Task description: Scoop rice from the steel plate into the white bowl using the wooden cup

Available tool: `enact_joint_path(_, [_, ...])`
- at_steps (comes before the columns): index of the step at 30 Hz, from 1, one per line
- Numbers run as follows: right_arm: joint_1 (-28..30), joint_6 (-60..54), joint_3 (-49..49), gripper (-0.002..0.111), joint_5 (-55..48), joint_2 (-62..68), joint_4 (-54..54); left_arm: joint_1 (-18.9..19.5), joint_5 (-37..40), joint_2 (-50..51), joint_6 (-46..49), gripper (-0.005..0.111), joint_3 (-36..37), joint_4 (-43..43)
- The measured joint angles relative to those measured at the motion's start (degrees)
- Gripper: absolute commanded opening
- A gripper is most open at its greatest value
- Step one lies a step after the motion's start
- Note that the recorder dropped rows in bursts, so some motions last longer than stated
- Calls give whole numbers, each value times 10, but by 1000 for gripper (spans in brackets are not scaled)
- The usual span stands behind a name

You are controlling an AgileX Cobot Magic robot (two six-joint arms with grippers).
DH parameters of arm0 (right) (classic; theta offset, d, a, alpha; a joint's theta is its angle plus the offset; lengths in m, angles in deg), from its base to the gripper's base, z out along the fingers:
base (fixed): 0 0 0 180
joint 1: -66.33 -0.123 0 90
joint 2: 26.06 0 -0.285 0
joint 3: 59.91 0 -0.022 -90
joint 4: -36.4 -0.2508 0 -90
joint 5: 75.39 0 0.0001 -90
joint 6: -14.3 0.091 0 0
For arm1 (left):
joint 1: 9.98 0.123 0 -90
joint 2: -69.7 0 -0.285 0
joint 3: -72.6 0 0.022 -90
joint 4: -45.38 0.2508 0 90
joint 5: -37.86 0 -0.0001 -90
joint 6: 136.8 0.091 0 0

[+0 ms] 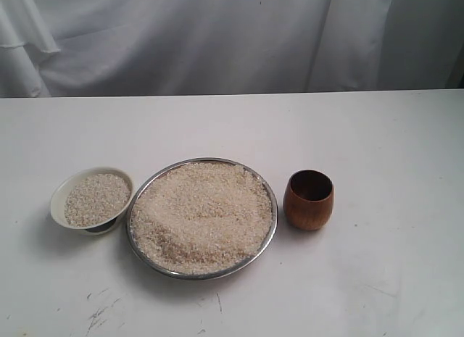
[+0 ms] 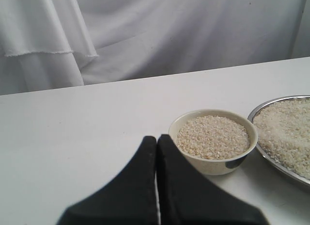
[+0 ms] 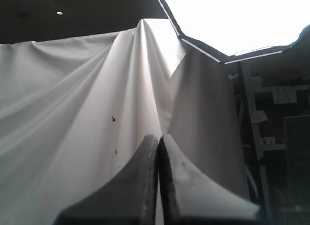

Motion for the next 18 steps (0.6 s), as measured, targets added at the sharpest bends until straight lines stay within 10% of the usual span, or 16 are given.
enact_joint_path(18, [-68,0,79,0,107,376,45,0,0,0,0,0,0,0])
